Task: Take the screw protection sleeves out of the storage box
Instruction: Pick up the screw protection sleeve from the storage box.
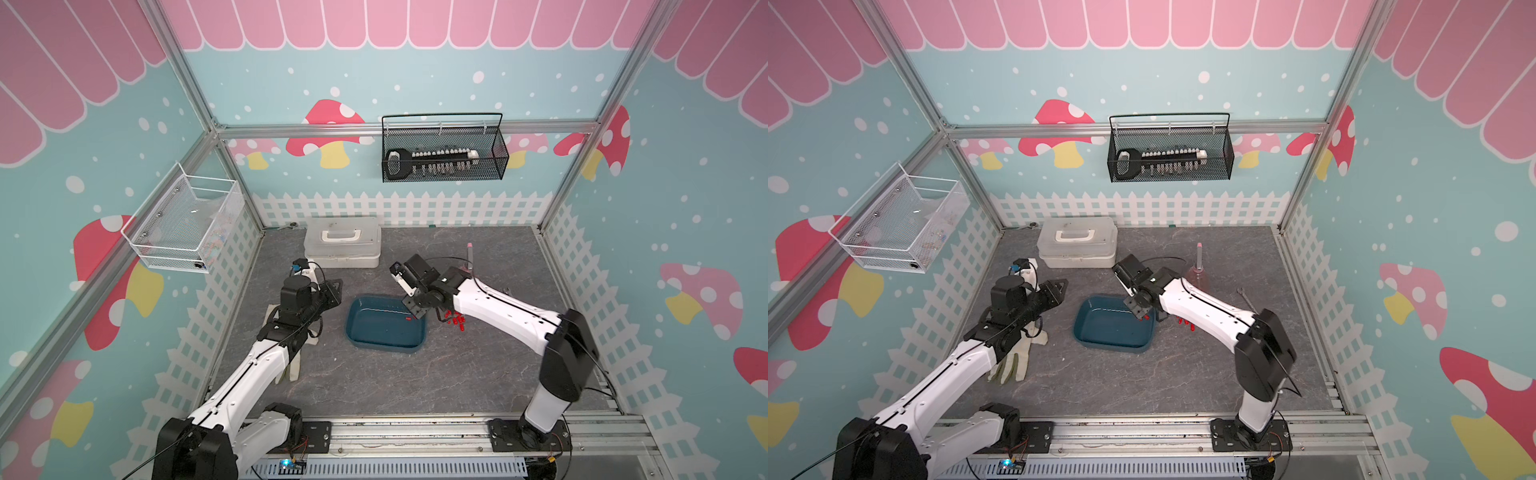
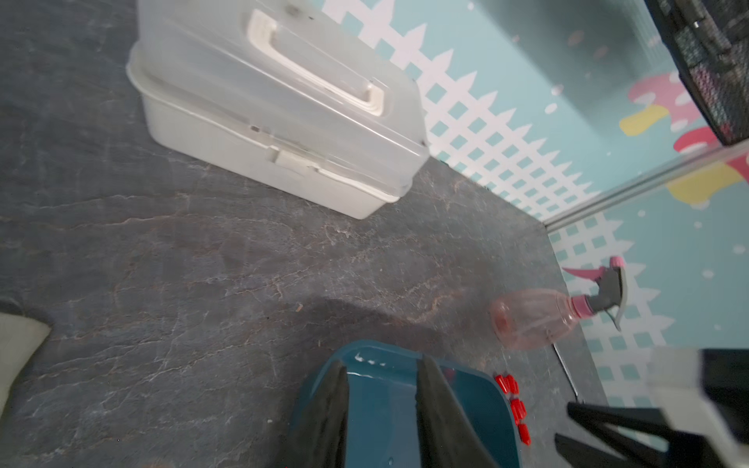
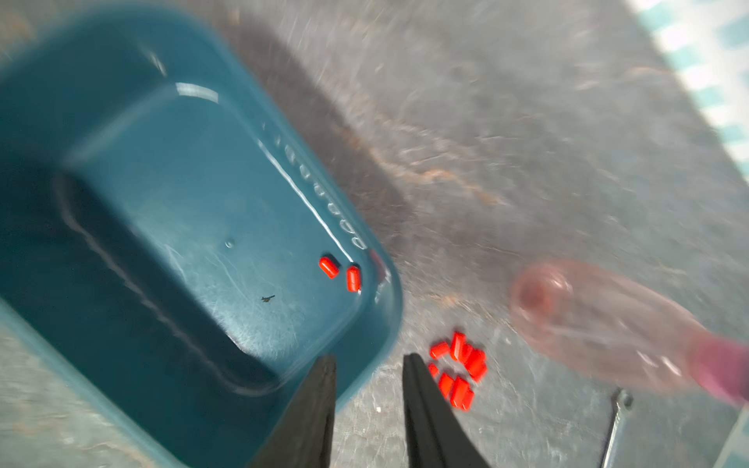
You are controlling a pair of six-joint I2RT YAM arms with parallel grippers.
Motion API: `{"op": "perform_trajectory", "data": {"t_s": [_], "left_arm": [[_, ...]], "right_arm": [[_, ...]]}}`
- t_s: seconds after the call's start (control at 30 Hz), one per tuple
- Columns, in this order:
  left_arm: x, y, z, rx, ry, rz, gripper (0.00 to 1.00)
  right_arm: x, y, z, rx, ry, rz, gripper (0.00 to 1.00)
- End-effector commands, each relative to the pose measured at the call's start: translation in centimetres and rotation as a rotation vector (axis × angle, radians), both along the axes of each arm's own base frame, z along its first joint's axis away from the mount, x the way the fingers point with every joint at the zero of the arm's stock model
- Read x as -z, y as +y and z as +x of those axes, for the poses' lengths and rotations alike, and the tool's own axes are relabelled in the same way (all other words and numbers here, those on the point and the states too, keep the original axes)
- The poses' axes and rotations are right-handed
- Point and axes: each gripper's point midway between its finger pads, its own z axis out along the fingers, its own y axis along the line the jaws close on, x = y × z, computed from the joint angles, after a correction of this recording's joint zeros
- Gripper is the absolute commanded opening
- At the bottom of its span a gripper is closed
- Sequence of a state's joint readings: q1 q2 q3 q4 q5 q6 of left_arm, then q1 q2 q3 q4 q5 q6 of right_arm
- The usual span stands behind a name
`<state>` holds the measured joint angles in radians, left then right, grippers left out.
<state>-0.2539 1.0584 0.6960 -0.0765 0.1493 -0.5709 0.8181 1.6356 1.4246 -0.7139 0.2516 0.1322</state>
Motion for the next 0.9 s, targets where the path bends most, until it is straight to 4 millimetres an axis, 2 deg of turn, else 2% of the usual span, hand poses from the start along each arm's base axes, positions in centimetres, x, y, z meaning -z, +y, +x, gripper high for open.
{"op": "perform_trajectory", "data": {"t_s": [0.0, 0.13, 0.2, 0.3, 0.4, 0.67, 0.87], "left_arm": [[2.7, -3.6, -2.8, 0.188, 0.129, 0.119, 0.31], [4.8, -8.5, -4.2, 0.347, 0.228, 0.177, 0.27], [5.6, -10.3, -4.6, 0.387, 0.253, 0.215, 0.27], [6.8, -12.5, -4.5, 0.428, 0.297, 0.249, 0.27], [8.1, -14.2, -3.7, 0.458, 0.352, 0.273, 0.28], [12.1, -17.7, -2.4, 0.518, 0.504, 0.390, 0.35], [13.8, -18.4, -2.0, 0.501, 0.545, 0.450, 0.38]], "right_arm": [[-3.7, -2.0, 0.3, 0.070, -0.142, 0.104, 0.36], [-5.5, -7.1, -0.6, 0.152, -0.226, 0.174, 0.38], [-5.8, -9.8, -1.0, 0.199, -0.244, 0.219, 0.38], [-5.3, -14.0, -1.7, 0.278, -0.255, 0.274, 0.39], [-4.6, -16.5, -2.5, 0.316, -0.266, 0.288, 0.40], [-3.3, -19.4, -4.1, 0.350, -0.286, 0.256, 0.39], [-3.5, -19.5, -4.0, 0.346, -0.290, 0.283, 0.38]]}}
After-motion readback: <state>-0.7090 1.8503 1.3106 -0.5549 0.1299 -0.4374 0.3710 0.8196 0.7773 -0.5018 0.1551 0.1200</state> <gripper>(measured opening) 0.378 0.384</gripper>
